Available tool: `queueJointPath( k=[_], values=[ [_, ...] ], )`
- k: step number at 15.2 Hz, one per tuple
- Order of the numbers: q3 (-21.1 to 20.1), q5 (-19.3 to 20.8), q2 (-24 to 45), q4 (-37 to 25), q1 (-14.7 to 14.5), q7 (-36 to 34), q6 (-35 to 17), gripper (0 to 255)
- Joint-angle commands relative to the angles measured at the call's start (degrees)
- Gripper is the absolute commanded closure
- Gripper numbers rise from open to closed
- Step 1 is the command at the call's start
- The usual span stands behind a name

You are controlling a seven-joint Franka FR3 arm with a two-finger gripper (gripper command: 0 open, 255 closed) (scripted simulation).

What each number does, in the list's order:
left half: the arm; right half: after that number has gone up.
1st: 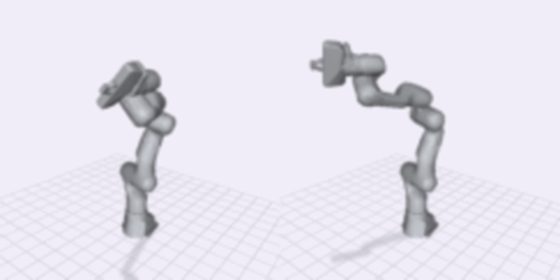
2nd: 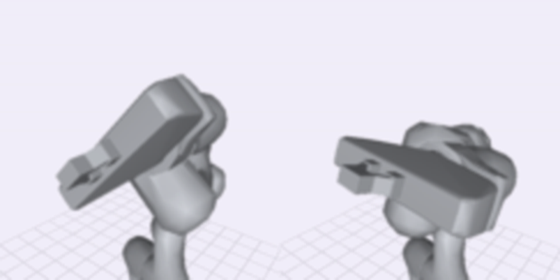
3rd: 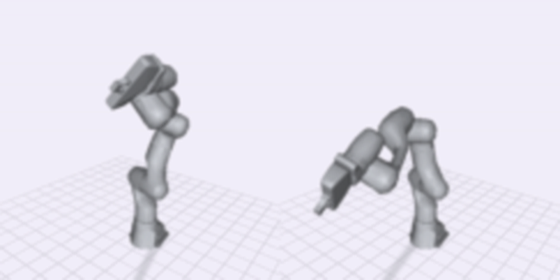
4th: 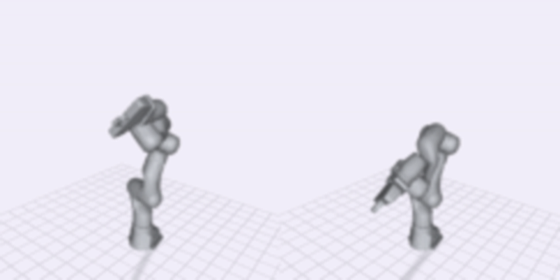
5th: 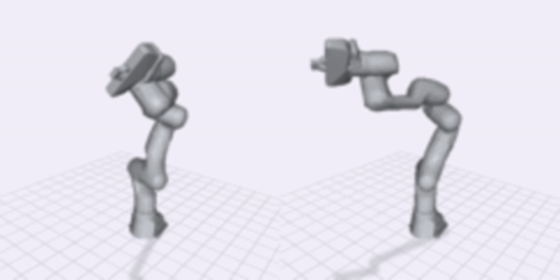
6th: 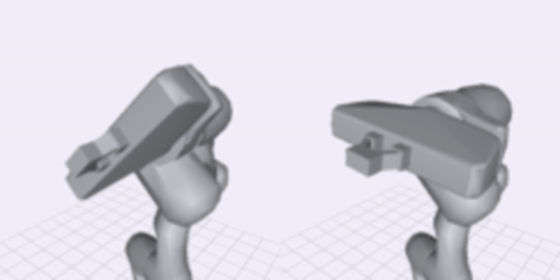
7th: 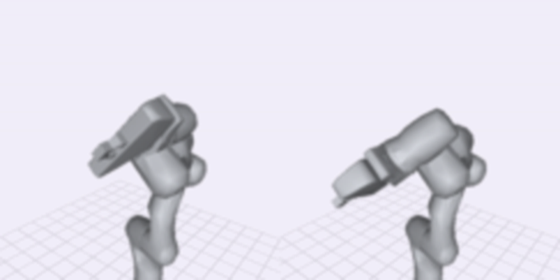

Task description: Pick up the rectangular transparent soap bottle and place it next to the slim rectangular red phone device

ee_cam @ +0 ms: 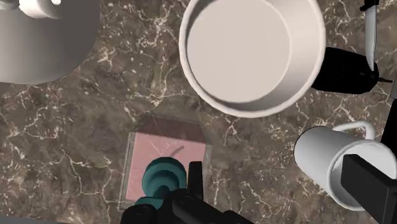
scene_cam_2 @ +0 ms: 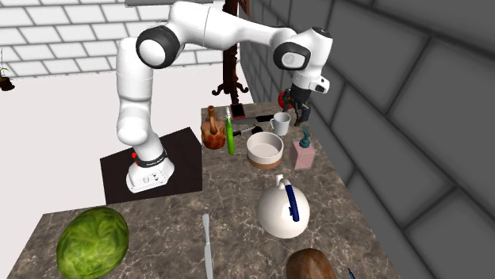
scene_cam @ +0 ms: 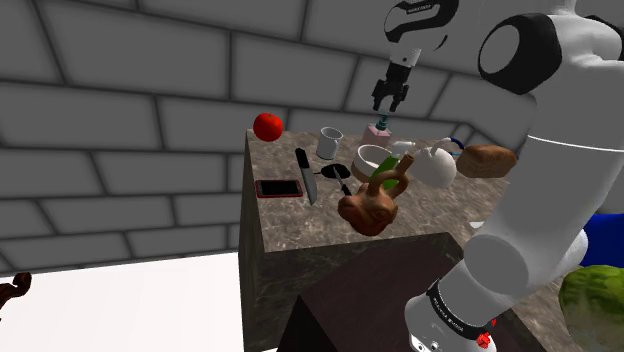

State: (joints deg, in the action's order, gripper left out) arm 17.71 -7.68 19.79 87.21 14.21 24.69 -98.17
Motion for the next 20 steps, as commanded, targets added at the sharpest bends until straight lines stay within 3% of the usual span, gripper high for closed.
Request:
queueJointPath(
  k=[1,5,6,13,20],
  values=[
    [0.3,-1.5,5.2,-6.8,2.1,1.2,1.9,0],
    [0.2,-4.2,16.3,-22.4,6.7,2.2,6.7,0],
    [0.1,-4.3,16.8,-23.2,6.9,2.2,6.9,0],
    [0.1,-4.2,15.6,-15.3,5.8,2.6,0.4,0],
    [0.1,-4.2,15.6,-15.3,5.8,2.6,0.4,0]
  ],
)
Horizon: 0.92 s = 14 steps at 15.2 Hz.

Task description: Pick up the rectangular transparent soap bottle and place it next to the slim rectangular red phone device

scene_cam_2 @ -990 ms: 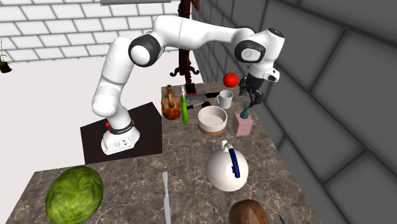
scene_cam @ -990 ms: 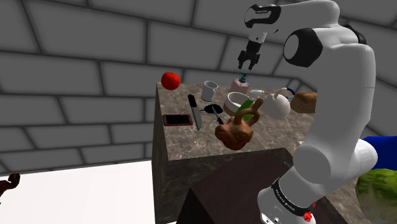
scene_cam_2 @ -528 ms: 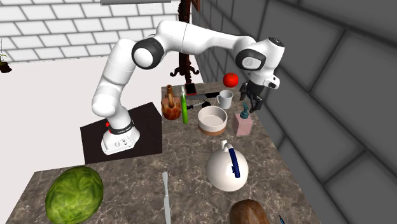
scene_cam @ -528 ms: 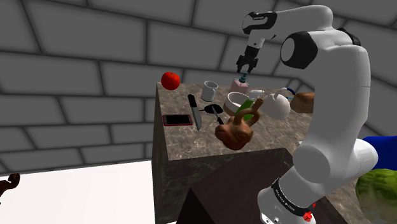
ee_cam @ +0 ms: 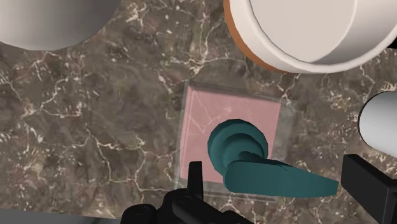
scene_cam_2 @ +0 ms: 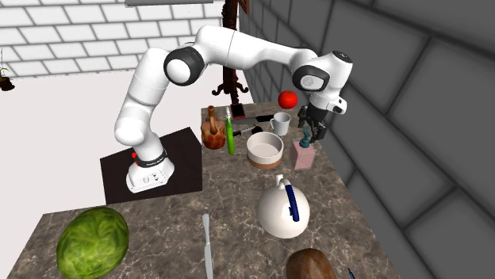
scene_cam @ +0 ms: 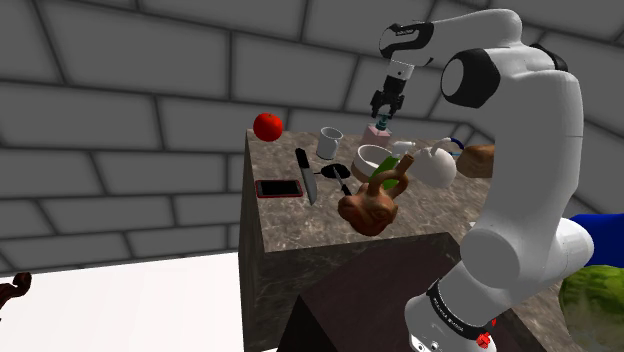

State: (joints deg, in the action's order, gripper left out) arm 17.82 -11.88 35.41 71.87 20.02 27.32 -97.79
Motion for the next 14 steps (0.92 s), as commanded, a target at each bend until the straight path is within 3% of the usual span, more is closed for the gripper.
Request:
queueJointPath(
  k=[1,2,11,14],
  values=[
    [0.0,0.0,0.0,0.0,0.0,0.0,0.0,0],
    [0.0,0.0,0.0,0.0,0.0,0.0,0.0,255],
    [0.0,0.0,0.0,0.0,0.0,0.0,0.0,255],
    [0.1,0.1,-0.2,-1.9,0.2,-0.2,2.1,255]
  ],
)
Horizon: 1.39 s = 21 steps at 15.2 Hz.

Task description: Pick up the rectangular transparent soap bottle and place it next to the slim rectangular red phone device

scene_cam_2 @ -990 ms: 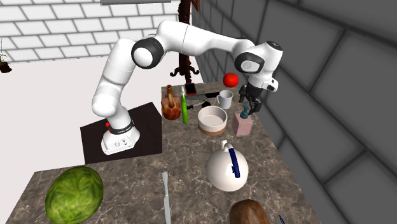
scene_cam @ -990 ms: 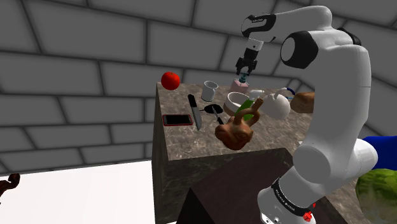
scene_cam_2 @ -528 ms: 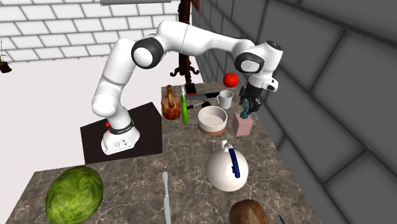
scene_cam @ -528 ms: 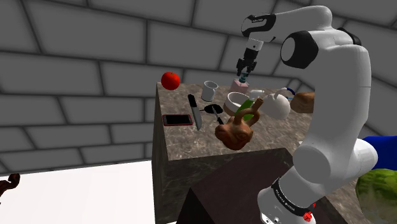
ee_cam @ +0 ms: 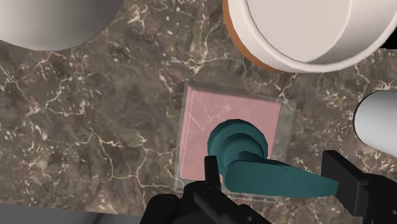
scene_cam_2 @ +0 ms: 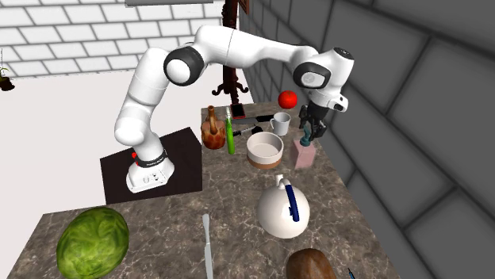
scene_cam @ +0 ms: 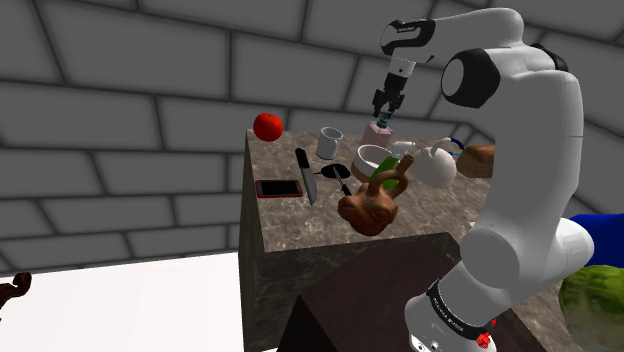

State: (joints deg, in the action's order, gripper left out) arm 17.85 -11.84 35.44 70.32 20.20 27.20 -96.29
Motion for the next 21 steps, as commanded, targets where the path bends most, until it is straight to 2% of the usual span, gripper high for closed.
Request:
queueJointPath(
  k=[1,12,16,21],
  values=[
    [0.1,0.1,-0.3,-1.1,0.1,-0.1,1.4,255],
    [0.1,0.0,0.5,-11.1,1.3,-0.8,10.3,255],
    [0.2,2.1,-9.1,1.7,-3.8,-3.9,6.9,255],
    [-0.6,4.4,-18.7,12.5,-8.9,-8.9,5.0,255]
  ],
)
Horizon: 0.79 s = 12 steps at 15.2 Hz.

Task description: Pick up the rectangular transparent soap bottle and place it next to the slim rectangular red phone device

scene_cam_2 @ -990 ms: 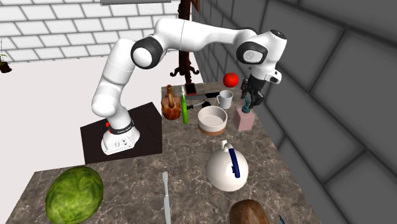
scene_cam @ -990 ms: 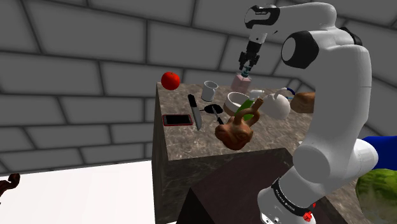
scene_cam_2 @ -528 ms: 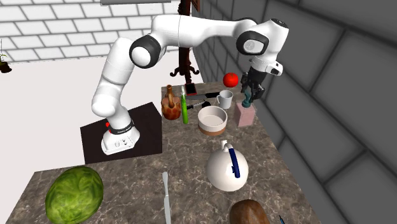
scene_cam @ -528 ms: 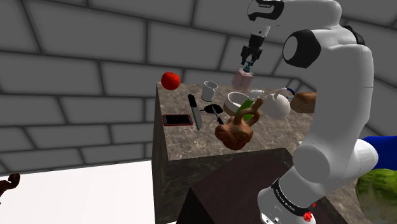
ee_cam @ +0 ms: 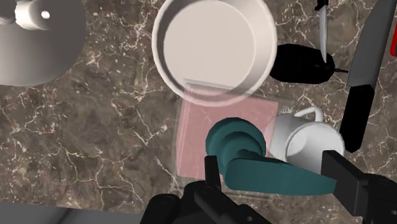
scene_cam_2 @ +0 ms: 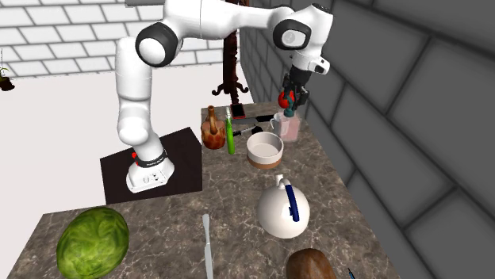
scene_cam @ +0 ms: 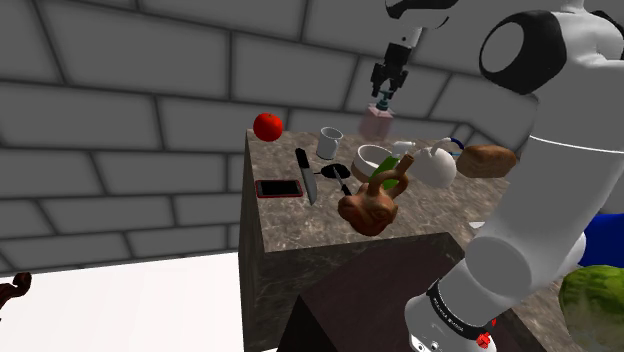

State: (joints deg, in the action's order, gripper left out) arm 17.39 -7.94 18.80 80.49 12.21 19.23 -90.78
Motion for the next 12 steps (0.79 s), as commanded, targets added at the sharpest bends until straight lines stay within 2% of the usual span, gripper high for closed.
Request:
queueJointPath(
  k=[1,6,12],
  values=[
    [-0.4,0.9,-3.7,4.1,-1.9,-2.1,-0.6,255],
    [-2.4,2.6,-11.4,11.2,-6.0,-8.0,-0.7,255],
    [-5.7,3.6,-18.9,16.8,-10.1,-15.6,0.4,255]
  ],
)
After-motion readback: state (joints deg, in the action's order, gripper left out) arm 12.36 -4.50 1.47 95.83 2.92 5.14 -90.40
